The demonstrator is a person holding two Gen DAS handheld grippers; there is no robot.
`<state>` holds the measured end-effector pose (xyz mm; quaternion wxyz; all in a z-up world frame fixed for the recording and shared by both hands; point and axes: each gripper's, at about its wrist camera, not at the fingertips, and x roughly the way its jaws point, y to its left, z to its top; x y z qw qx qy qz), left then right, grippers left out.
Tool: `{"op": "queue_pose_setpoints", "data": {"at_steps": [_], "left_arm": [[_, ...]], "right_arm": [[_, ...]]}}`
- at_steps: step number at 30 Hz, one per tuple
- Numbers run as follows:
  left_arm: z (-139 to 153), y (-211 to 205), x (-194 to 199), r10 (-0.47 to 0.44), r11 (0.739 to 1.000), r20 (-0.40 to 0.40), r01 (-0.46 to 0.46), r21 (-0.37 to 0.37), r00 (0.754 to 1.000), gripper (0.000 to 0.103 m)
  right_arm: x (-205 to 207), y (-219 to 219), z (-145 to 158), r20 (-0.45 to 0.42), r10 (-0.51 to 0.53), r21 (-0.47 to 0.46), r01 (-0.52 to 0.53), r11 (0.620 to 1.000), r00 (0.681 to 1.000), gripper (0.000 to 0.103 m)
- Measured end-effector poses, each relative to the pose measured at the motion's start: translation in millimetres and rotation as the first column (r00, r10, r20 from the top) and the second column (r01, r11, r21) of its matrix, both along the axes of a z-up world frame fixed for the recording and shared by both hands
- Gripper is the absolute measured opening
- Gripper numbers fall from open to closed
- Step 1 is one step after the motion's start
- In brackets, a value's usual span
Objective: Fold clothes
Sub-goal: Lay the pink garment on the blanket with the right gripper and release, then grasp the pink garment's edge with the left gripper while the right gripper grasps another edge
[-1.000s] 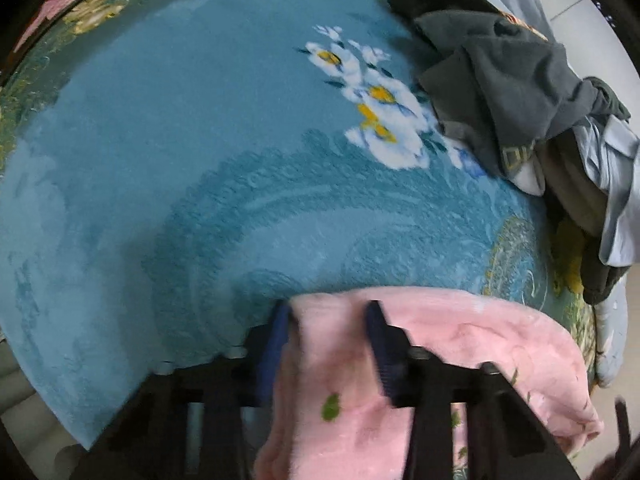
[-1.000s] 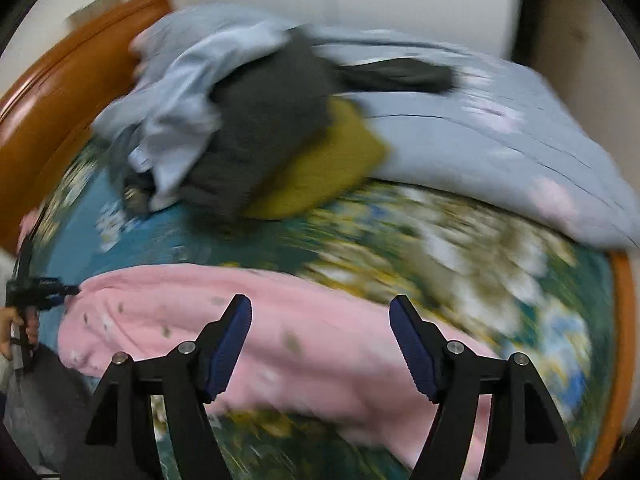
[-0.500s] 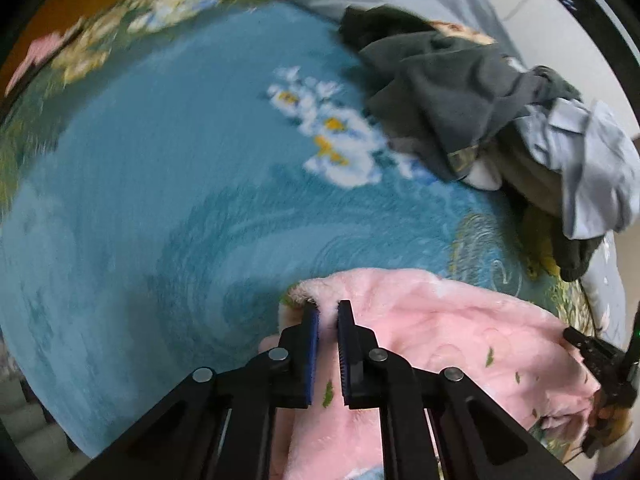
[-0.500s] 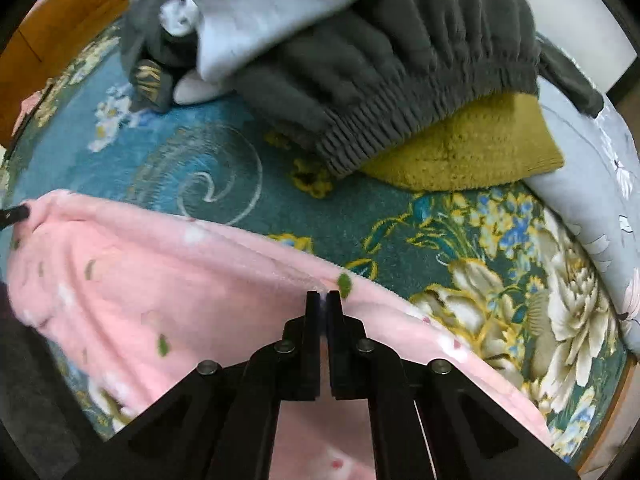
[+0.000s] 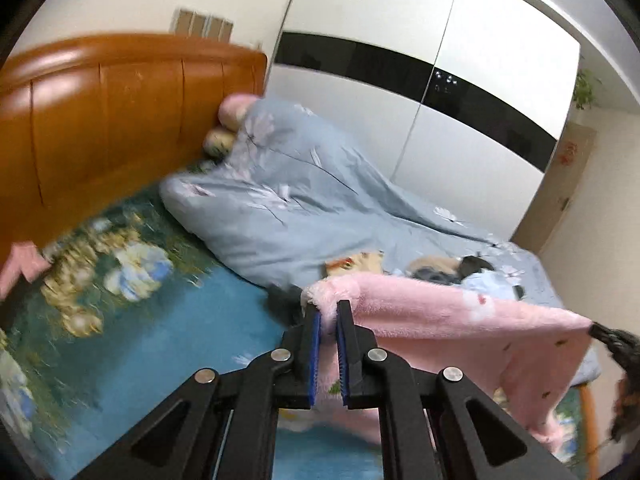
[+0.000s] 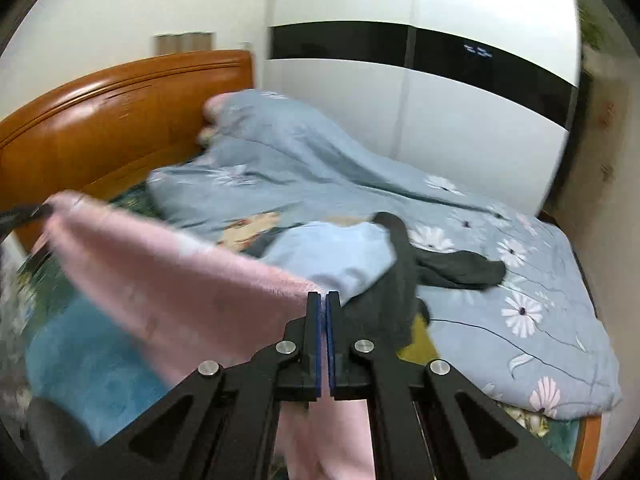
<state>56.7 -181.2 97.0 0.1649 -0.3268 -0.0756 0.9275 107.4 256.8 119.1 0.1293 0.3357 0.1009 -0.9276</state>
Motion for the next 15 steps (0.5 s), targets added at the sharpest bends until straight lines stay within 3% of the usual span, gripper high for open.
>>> {"op": "queue_pose_setpoints", "data": {"at_steps": [1, 3, 5, 6, 7, 9, 10, 15], "left_arm": [[-18.7, -8.1, 1.7, 0.009, 1.000, 0.043, -0.008, -0.021, 0.999, 0.009], [-68.9, -24.9, 4.3, 0.044, 0.996, 0.166, -0.030, -0.085, 0.985, 0.009], [-130.0, -51.2, 5.9, 0.137, 0.985, 0.325, -0.094, -0.144, 0.936, 0.008], [-158.2, -64.5, 6.5, 0.186, 0.977, 0.397, -0.128, -0.169, 0.899, 0.000], [-179.7, -77.9, 7.8, 0.224, 0.971, 0.451, -0.160, -0.176, 0.864, 0.000], [-208.2, -105.0, 12.1, 0.273, 0.962, 0.528, -0.227, -0.152, 0.804, 0.000], [-218.4, -116.0, 13.7, 0.293, 0.956, 0.556, -0.254, -0.149, 0.778, 0.000], [-236.4, -128.3, 21.1, 0.316, 0.942, 0.628, -0.316, -0.117, 0.711, 0.001]], "right_arm": [[10.7, -8.9, -13.2, 0.037, 0.026, 0.011, -0.026, 1.000, 0.999, 0.002], [30.3, -28.8, -65.3, 0.211, 0.088, -0.013, -0.087, 0.996, 0.974, 0.002], [50.0, -50.5, -122.9, 0.366, 0.138, -0.006, -0.146, 0.989, 0.920, 0.002], [60.5, -61.1, -151.9, 0.437, 0.155, -0.005, -0.170, 0.985, 0.886, 0.002], [71.0, -71.6, -180.9, 0.504, 0.168, -0.008, -0.190, 0.982, 0.847, 0.002], [85.3, -85.4, -221.3, 0.597, 0.182, -0.032, -0.204, 0.978, 0.781, 0.002], [87.9, -89.6, -233.1, 0.620, 0.183, -0.037, -0.205, 0.978, 0.763, 0.002], [92.4, -105.5, -251.9, 0.688, 0.187, -0.053, -0.209, 0.976, 0.701, 0.002]]}}
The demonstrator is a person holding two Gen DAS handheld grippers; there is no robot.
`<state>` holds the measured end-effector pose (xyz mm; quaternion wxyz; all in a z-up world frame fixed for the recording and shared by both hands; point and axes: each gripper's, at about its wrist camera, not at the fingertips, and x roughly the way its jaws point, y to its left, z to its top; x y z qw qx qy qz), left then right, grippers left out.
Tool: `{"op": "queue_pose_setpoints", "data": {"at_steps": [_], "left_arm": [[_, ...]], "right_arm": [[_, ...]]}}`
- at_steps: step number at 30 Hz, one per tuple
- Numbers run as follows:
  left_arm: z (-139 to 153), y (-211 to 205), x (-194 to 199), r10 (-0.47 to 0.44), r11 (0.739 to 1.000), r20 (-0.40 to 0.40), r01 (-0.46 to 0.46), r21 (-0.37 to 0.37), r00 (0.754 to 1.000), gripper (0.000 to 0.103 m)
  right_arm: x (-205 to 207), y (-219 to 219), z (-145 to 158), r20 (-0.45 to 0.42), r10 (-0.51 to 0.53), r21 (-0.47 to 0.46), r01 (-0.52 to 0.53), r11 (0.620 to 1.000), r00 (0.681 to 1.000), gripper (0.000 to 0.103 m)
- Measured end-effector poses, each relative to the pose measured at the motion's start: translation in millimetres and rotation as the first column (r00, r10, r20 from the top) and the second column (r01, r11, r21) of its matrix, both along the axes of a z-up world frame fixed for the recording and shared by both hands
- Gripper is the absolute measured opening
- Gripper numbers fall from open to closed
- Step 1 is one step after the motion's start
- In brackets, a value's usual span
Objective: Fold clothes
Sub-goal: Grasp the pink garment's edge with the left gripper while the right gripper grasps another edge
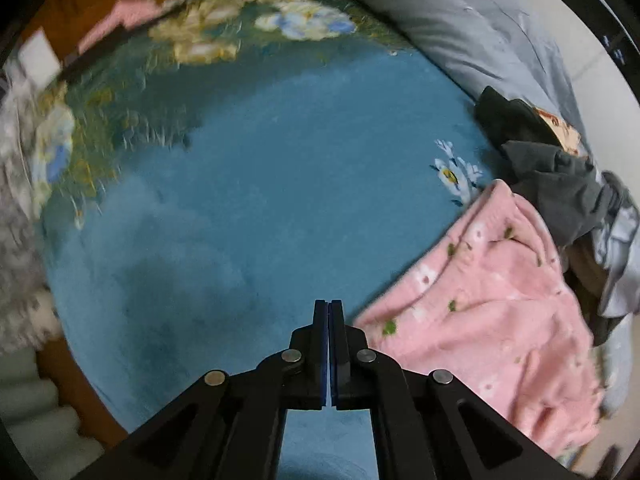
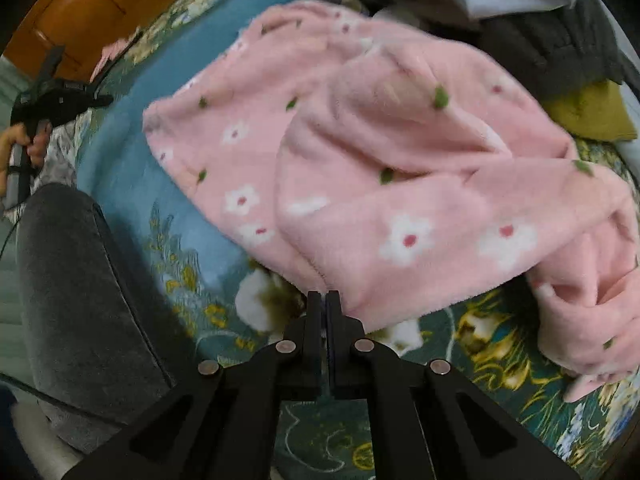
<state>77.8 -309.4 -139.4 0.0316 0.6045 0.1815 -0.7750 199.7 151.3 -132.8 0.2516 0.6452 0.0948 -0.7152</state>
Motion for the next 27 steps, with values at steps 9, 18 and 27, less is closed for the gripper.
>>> {"op": "queue_pose_setpoints", "data": {"at_steps": [9, 18, 27], "left_arm": [[-52.9, 34.5, -8.7, 0.033, 0.995, 0.163, -0.048, 0.091, 0.986, 0.055], [-81.5, 65.7, -14.8, 0.074, 0.997, 0.220, -0.079, 0.014, 0.973, 0.055], [-72.2, 67.4, -8.3, 0.143, 0.988, 0.118, -0.149, 0.045, 0.983, 0.018]], "right_arm": [[27.1, 26.2, -13.0, 0.088, -0.012, -0.057, 0.017, 0.998, 0.996, 0.002], [19.1, 58.3, 12.9, 0.085, -0.073, -0.124, 0.083, 0.989, 0.994, 0.005], [-36.4, 192.0, 64.8, 0.030, -0.562, -0.271, 0.548, 0.792, 0.827, 0.040]]}}
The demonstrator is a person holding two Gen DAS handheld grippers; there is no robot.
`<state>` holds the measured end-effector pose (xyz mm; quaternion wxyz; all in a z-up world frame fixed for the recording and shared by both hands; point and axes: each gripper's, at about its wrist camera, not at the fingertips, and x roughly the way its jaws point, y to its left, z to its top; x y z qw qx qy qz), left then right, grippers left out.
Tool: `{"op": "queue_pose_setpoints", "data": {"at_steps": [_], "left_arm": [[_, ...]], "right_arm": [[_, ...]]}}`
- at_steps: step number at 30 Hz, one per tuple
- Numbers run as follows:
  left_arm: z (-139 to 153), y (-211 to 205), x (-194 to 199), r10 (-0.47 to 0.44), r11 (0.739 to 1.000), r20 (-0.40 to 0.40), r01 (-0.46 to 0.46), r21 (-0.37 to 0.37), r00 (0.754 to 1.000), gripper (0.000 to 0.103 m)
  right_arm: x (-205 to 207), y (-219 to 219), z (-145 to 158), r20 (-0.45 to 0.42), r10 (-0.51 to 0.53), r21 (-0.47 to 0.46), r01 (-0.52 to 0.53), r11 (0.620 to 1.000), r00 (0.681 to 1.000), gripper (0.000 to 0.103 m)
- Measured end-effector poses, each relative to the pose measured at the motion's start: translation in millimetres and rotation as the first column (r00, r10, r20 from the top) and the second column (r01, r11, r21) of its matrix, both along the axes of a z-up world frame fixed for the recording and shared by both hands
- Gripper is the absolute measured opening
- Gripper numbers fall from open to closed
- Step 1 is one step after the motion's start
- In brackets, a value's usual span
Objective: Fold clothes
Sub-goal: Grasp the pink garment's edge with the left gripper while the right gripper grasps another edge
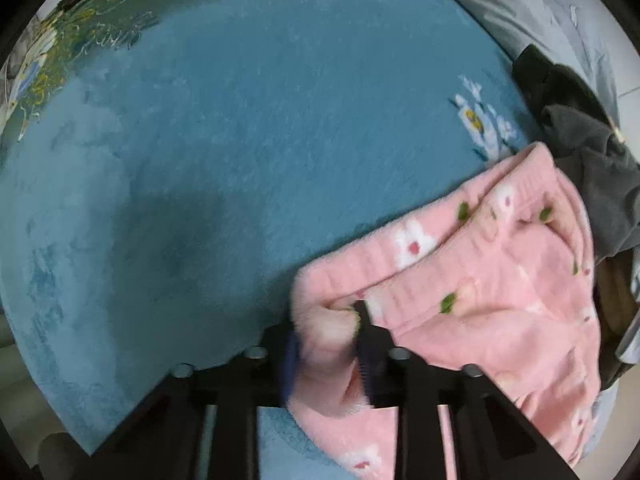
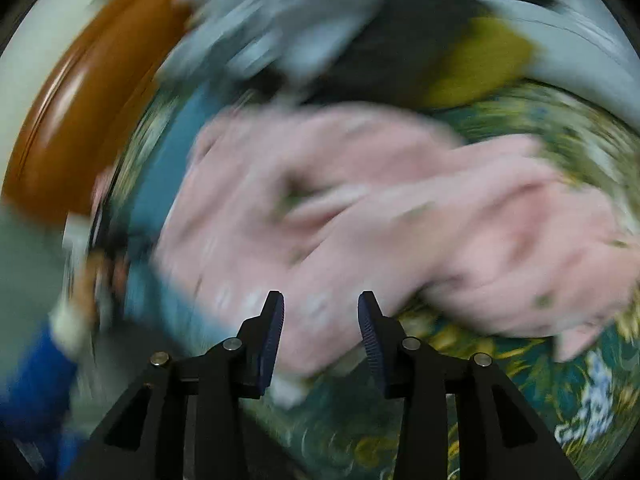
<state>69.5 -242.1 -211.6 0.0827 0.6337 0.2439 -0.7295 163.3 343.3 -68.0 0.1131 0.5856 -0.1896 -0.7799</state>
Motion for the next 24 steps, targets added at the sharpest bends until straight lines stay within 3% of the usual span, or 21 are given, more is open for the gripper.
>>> {"op": "queue_pose_setpoints", "data": {"at_steps": [3, 5, 9, 10, 11, 14, 17, 19, 21, 24], "left_arm": [[3.8, -9.5, 5.2, 0.048, 0.996, -0.039, -0.045, 0.072, 0.998, 0.016], [7.2, -16.6, 8.4, 0.082, 0.990, -0.058, -0.075, 0.118, 0.995, 0.016], [15.7, -23.9, 12.5, 0.129, 0.977, -0.089, -0.111, 0.180, 0.988, 0.015], [17.2, -25.8, 13.4, 0.132, 0.975, -0.094, -0.113, 0.191, 0.987, 0.015], [19.9, -27.0, 14.7, 0.134, 0.973, -0.099, -0.112, 0.201, 0.986, 0.015], [36.0, -30.9, 6.0, 0.108, 0.975, -0.131, -0.080, 0.207, 0.985, 0.014], [74.0, -46.9, -19.2, 0.078, 0.981, -0.201, -0.039, 0.189, 0.977, 0.013], [102.5, -59.3, -36.9, 0.059, 0.984, -0.251, -0.014, 0.175, 0.966, 0.013], [134.1, -73.3, -55.4, 0.039, 0.986, -0.304, 0.013, 0.166, 0.952, 0.013], [180.3, -93.9, -73.6, -0.012, 0.986, -0.379, 0.074, 0.148, 0.926, 0.013]], "right_arm": [[-16.5, 52.3, -18.5, 0.047, -0.287, -0.066, 0.289, 0.955, 0.957, 0.040], [-23.6, 62.3, -32.3, 0.086, -0.358, -0.107, 0.365, 0.925, 0.930, 0.040], [-35.4, 76.1, -45.9, 0.127, -0.467, -0.097, 0.479, 0.872, 0.875, 0.040], [-35.5, 79.3, -48.9, 0.152, -0.492, -0.085, 0.507, 0.858, 0.857, 0.029], [-34.8, 81.6, -50.6, 0.182, -0.511, -0.077, 0.531, 0.844, 0.840, 0.004], [-34.8, 81.8, -31.3, 0.161, -0.518, -0.047, 0.531, 0.846, 0.840, 0.004], [-38.3, 80.1, 28.5, 0.027, -0.508, -0.045, 0.508, 0.860, 0.861, 0.004], [-39.5, 78.4, 77.7, -0.087, -0.507, -0.046, 0.505, 0.862, 0.858, 0.004], [-31.5, 69.1, 129.8, -0.217, -0.500, -0.046, 0.502, 0.863, 0.839, 0.004], [-1.9, 47.7, 184.5, -0.369, -0.477, -0.058, 0.492, 0.869, 0.798, 0.004]]}}
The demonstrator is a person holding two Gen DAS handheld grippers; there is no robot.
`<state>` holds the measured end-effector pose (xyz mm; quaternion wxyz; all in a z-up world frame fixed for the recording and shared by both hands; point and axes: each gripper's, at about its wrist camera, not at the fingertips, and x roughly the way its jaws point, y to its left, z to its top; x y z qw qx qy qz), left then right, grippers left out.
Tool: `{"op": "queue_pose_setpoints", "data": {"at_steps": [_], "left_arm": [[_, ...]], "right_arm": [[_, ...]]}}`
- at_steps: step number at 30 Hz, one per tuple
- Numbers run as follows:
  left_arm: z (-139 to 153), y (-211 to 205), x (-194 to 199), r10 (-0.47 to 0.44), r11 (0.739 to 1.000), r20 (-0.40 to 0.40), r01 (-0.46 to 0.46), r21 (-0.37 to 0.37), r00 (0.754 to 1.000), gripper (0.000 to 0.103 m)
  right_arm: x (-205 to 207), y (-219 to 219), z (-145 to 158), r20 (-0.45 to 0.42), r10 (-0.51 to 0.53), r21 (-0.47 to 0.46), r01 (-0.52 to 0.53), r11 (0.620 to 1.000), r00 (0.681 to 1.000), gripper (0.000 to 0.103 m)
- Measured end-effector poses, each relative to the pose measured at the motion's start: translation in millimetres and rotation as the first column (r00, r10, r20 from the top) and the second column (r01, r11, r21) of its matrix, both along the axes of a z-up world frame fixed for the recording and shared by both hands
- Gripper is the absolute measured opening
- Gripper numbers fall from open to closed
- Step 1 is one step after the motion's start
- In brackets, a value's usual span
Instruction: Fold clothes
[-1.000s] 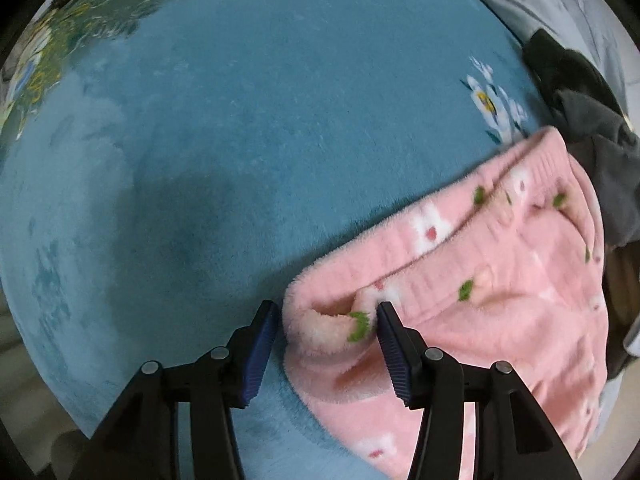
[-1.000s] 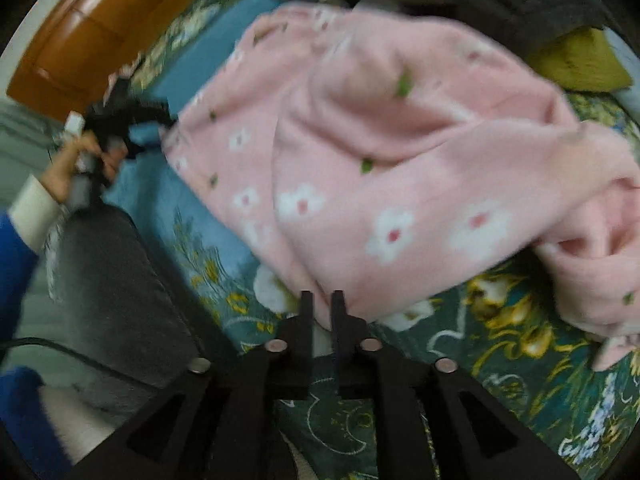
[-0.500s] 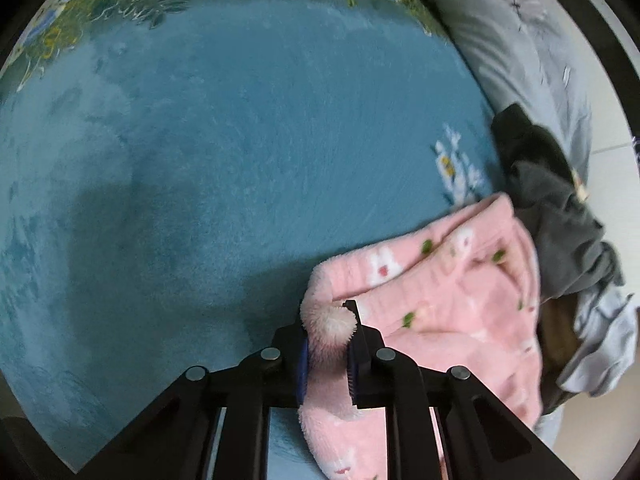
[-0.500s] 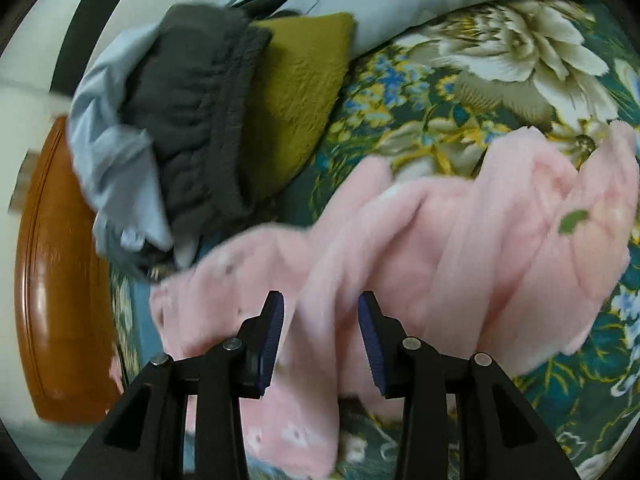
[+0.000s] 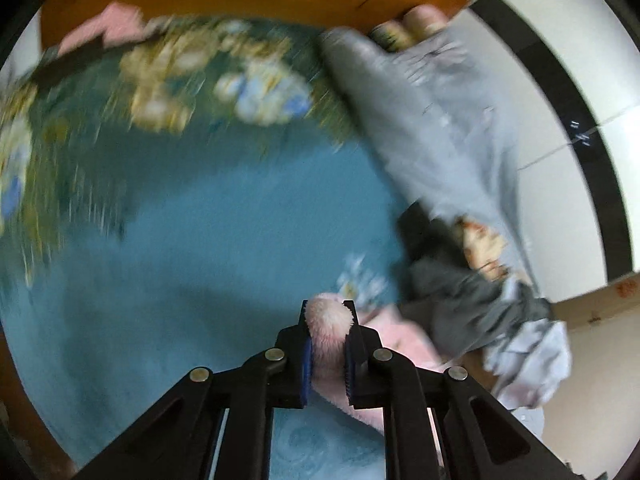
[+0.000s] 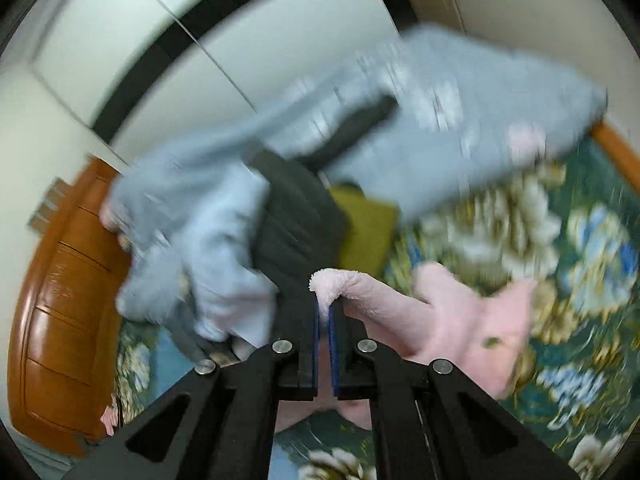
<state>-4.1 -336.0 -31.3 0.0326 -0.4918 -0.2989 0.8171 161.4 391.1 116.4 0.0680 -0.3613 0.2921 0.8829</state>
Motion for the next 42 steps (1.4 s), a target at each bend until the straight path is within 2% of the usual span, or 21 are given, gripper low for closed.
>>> {"op": "queue_pose_setpoints", "data": {"at_steps": [3, 4, 6, 9, 10, 12, 14, 15, 18, 19, 20, 22, 23, 28, 31, 33, 34, 36, 38, 40, 42], "left_arm": [[26.1, -19.6, 2.5, -0.041, 0.992, -0.035, 0.037, -0.118, 0.999, 0.013], [27.4, -27.4, 5.9, -0.046, 0.986, -0.030, 0.040, -0.161, 0.998, 0.013], [7.5, -44.3, 13.9, -0.037, 0.975, 0.030, 0.042, -0.216, 0.999, 0.013], [-38.2, -64.6, 27.8, 0.012, 0.962, 0.141, 0.027, -0.272, 0.990, 0.013], [-53.2, -70.2, 33.1, 0.034, 0.962, 0.175, 0.015, -0.272, 0.984, 0.013], [-81.6, -81.5, 44.2, 0.079, 0.963, 0.235, -0.013, -0.270, 0.969, 0.013], [-95.6, -86.7, 53.7, 0.106, 0.963, 0.244, -0.038, -0.267, 0.964, 0.013], [-99.8, -86.7, 58.1, 0.117, 0.961, 0.243, -0.048, -0.272, 0.963, 0.013], [-110.0, -84.7, 69.8, 0.149, 0.955, 0.245, -0.075, -0.288, 0.958, 0.013], [-110.5, -83.9, 72.1, 0.159, 0.954, 0.245, -0.085, -0.287, 0.956, 0.013], [-111.0, -83.0, 74.4, 0.168, 0.954, 0.246, -0.095, -0.285, 0.954, 0.013], [-112.5, -82.9, 76.9, 0.186, 0.952, 0.250, -0.111, -0.285, 0.950, 0.013], [-112.0, -81.9, 76.5, 0.188, 0.951, 0.251, -0.112, -0.288, 0.950, 0.013], [-100.9, -71.1, 74.4, 0.174, 0.944, 0.245, -0.090, -0.318, 0.954, 0.013], [-97.8, -66.5, 73.3, 0.166, 0.942, 0.239, -0.082, -0.326, 0.957, 0.013], [-96.9, -67.1, 75.1, 0.169, 0.943, 0.237, -0.087, -0.321, 0.957, 0.013], [-96.4, -68.2, 76.2, 0.171, 0.944, 0.236, -0.091, -0.318, 0.957, 0.013], [-94.6, -72.2, 78.0, 0.180, 0.946, 0.231, -0.104, -0.308, 0.956, 0.014], [-90.5, -77.9, 78.4, 0.187, 0.950, 0.216, -0.120, -0.288, 0.958, 0.014], [-83.8, -82.0, 76.4, 0.185, 0.954, 0.201, -0.127, -0.271, 0.962, 0.013], [-77.0, -85.0, 74.3, 0.179, 0.958, 0.185, -0.129, -0.255, 0.966, 0.013]], "right_arm": [[35.6, -32.3, -4.4, 0.022, 0.048, 0.056, -0.049, 0.997, 0.999, 0.004], [44.4, -42.5, -20.7, 0.067, 0.070, 0.042, -0.073, 0.996, 0.995, 0.004], [59.2, -62.0, -77.3, 0.207, 0.123, -0.033, -0.119, 0.992, 0.970, 0.004], [79.8, -79.4, -184.6, 0.418, 0.174, -0.155, -0.119, 0.981, 0.892, 0.004], [88.2, -80.0, -209.9, 0.466, 0.181, -0.189, -0.102, 0.977, 0.866, 0.004], [103.8, -77.6, -248.4, 0.537, 0.186, -0.247, -0.058, 0.967, 0.823, 0.004], [108.0, -70.3, -259.5, 0.557, 0.219, -0.272, -0.072, 0.959, 0.801, 0.004], [106.2, -67.2, -258.3, 0.558, 0.246, -0.278, -0.101, 0.955, 0.792, 0.005], [90.5, -69.0, -228.7, 0.580, 0.296, -0.151, -0.258, 0.954, 0.759, 0.008], [83.8, -72.6, -217.1, 0.574, 0.315, -0.097, -0.319, 0.943, 0.756, 0.021], [75.2, -77.6, -205.6, 0.555, 0.335, -0.041, -0.377, 0.925, 0.761, 0.044], [50.8, -86.6, -190.8, 0.491, 0.364, 0.031, -0.433, 0.901, 0.792, 0.061], [38.7, -89.2, -189.8, 0.468, 0.371, 0.043, -0.439, 0.897, 0.802, 0.061], [-31.3, -116.1, -219.4, 0.443, 0.357, 0.093, -0.438, 0.894, 0.822, 0.061], [-51.9, -122.4, -242.6, 0.502, 0.336, 0.122, -0.450, 0.885, 0.797, 0.060], [-55.3, -119.1, -250.3, 0.550, 0.288, 0.168, -0.442, 0.881, 0.784, 0.018], [-53.0, -111.1, -245.5, 0.547, 0.273, 0.168, -0.424, 0.890, 0.791, 0.005], [-45.7, -91.7, -230.1, 0.517, 0.255, 0.143, -0.377, 0.915, 0.817, 0.004], [-31.9, -63.0, -197.4, 0.454, 0.226, 0.137, -0.318, 0.938, 0.862, 0.004], [-6.3, -20.0, -154.0, 0.359, 0.144, 0.157, -0.211, 0.965, 0.922, 0.004], [26.7, 27.3, -110.5, 0.256, 0.043, 0.165, -0.088, 0.982, 0.966, 0.004]]}}
